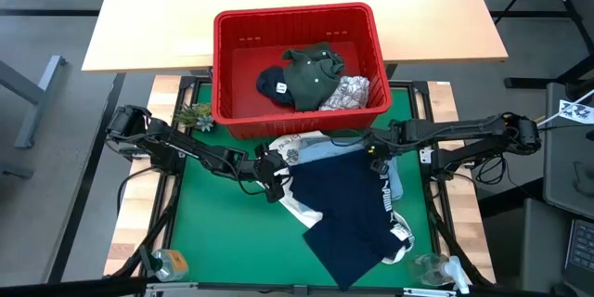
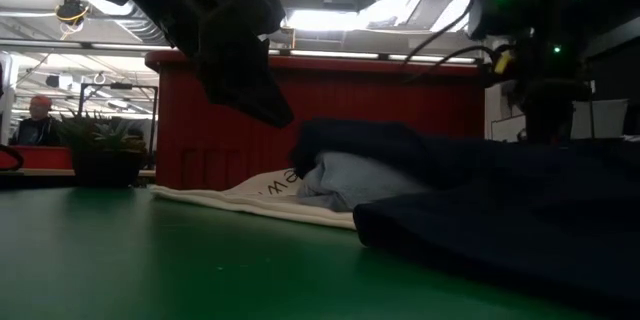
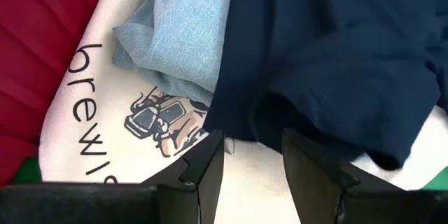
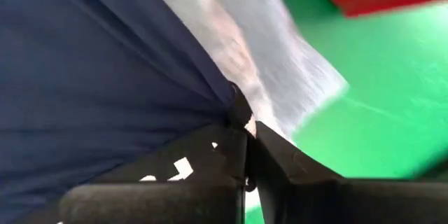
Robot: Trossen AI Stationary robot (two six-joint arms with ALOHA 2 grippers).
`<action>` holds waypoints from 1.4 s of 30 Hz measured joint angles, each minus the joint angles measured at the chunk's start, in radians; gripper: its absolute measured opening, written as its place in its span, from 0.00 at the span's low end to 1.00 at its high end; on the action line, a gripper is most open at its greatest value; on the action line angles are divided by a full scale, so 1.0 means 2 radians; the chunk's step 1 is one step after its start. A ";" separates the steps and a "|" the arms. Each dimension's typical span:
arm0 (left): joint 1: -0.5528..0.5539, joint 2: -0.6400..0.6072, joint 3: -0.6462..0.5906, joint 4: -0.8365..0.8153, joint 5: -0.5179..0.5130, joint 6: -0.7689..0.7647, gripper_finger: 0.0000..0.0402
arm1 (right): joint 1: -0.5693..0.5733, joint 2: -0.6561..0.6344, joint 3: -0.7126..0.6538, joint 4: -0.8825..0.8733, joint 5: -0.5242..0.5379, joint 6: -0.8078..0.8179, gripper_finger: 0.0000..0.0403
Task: Fold laundry
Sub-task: Fold the dark blue boxer
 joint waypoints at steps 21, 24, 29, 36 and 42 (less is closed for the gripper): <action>-0.011 0.000 0.000 0.014 0.121 -0.085 0.35 | 0.000 0.000 0.000 0.007 0.015 0.006 0.44; -0.026 0.000 0.000 0.031 0.102 -0.096 0.35 | 0.000 0.000 0.000 0.007 0.007 0.006 0.50; -0.047 0.000 0.000 0.059 0.058 -0.091 0.35 | 0.000 0.000 0.000 0.007 -0.003 0.006 0.53; -0.050 0.017 0.001 0.078 0.041 -0.104 0.35 | 0.000 0.000 0.000 0.007 -0.012 0.006 0.54; -0.051 0.045 0.001 0.117 0.055 -0.103 0.35 | 0.000 0.000 -0.001 0.009 -0.013 0.006 0.54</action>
